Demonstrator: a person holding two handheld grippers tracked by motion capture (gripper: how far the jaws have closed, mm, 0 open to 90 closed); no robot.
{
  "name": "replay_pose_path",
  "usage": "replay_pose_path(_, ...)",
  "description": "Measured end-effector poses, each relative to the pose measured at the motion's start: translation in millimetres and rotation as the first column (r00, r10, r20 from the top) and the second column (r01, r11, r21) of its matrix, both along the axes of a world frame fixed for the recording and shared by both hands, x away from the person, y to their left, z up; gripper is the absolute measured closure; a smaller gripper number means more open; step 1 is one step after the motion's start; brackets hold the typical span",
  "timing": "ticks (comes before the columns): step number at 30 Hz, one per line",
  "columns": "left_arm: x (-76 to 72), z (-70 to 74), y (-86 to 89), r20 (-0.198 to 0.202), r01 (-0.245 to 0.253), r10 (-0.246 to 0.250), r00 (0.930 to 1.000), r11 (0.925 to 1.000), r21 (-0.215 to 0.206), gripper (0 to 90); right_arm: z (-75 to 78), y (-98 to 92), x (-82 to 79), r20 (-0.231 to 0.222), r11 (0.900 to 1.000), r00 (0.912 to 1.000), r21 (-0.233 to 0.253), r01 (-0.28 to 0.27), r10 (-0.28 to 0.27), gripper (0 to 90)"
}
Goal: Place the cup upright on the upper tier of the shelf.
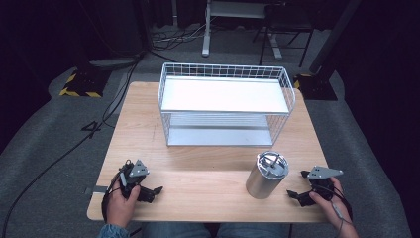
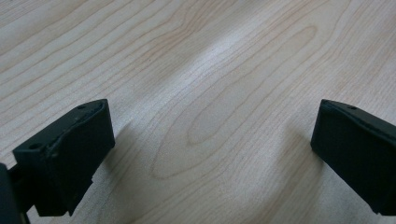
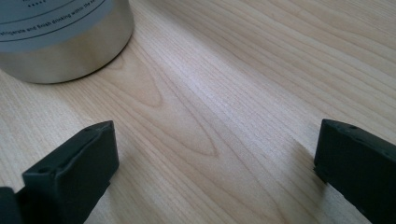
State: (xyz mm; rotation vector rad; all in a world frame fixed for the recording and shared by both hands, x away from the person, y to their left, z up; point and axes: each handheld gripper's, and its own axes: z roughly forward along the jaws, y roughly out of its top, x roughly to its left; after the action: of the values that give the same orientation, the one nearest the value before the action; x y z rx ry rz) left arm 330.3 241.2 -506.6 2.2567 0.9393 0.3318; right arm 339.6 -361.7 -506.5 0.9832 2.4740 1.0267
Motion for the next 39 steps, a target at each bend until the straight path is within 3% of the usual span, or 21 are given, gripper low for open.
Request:
replay_pose_path(23, 0.8, 0.0, -1.1, 0.001, -0.008, 0.008, 1.0000, 1.0000, -0.001, 0.0, 0.1, 0.1, 0.0, -0.001, 1.000, 1.0000, 0.003, 0.000, 0.000, 0.3)
replay_pose_path(29, 0.8, 0.0, -1.1, 0.001, -0.008, 0.008, 1.0000, 1.0000, -0.001, 0.0, 0.9, -0.9, -0.5, -0.003, 1.000, 0.9999, 0.025, 0.015, -0.015, 0.2)
replay_pose_path(39, 1.4, -0.1, -1.8, 0.001, -0.014, 0.014, 0.9999, 0.9999, -0.002, 0.0, 28.2, 0.0, -12.2, 0.057, 0.996, 0.9984, 0.086, -0.009, 0.005, 0.2)
